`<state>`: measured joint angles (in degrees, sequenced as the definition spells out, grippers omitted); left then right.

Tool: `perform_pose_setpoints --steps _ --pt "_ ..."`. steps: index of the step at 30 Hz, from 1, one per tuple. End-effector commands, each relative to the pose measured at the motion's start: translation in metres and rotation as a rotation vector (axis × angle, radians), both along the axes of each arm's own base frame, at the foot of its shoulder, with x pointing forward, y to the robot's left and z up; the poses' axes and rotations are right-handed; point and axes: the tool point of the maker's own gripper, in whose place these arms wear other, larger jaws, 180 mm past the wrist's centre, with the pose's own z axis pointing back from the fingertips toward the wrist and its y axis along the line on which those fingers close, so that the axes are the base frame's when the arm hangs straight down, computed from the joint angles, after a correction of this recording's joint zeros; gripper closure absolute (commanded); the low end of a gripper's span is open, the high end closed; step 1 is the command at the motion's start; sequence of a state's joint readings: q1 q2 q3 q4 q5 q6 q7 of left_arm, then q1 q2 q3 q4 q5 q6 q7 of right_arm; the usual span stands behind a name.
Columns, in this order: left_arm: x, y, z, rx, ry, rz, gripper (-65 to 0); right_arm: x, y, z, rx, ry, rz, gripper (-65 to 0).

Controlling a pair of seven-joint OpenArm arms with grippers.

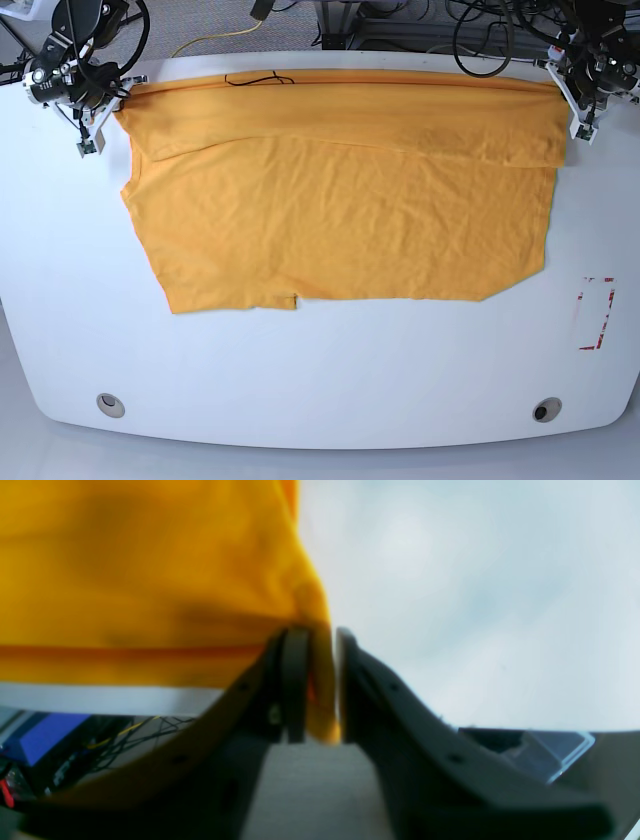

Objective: Fold the T-shirt properly
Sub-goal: 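Drag the folded edge with both grippers away from the shirt body, then release the shirt and move both grippers to the hem corners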

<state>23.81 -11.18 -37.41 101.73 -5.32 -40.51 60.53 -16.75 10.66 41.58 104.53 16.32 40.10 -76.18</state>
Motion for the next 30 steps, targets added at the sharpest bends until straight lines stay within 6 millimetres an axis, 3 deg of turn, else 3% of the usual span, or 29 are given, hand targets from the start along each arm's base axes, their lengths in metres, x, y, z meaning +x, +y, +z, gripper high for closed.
perform_pose_setpoints --steps 1,6,8,13,16,23,30 --pt "0.004 0.013 0.011 0.05 -0.014 0.001 -1.8 0.004 -0.01 0.015 -0.054 -0.03 0.011 -22.7" --pt "0.009 0.011 0.018 0.06 -0.037 -0.01 -13.9 -0.003 -0.003 0.028 -0.092 -0.051 0.038 -47.2" --pt "0.017 0.009 0.029 0.077 -0.07 -0.026 -19.0 0.0 0.0 0.034 -0.1 -0.072 0.045 -51.8" --pt "0.036 -0.014 0.05 0.043 -0.17 -0.059 -31.0 0.0 -0.005 0.04 -0.11 -0.094 0.015 -50.7" --pt "0.047 -0.016 0.061 0.03 -0.192 -0.068 -31.8 0.001 0.001 0.039 -0.071 -0.121 -0.009 -50.3" --pt "0.079 -0.012 0.083 0.034 -0.264 -0.058 -31.1 0.035 0.006 0.05 -0.013 -0.228 -0.011 -50.3" --pt "0.109 -0.007 0.103 0.057 -0.346 -0.043 -30.3 0.087 0.011 0.056 0.003 -0.289 0.002 -50.3"
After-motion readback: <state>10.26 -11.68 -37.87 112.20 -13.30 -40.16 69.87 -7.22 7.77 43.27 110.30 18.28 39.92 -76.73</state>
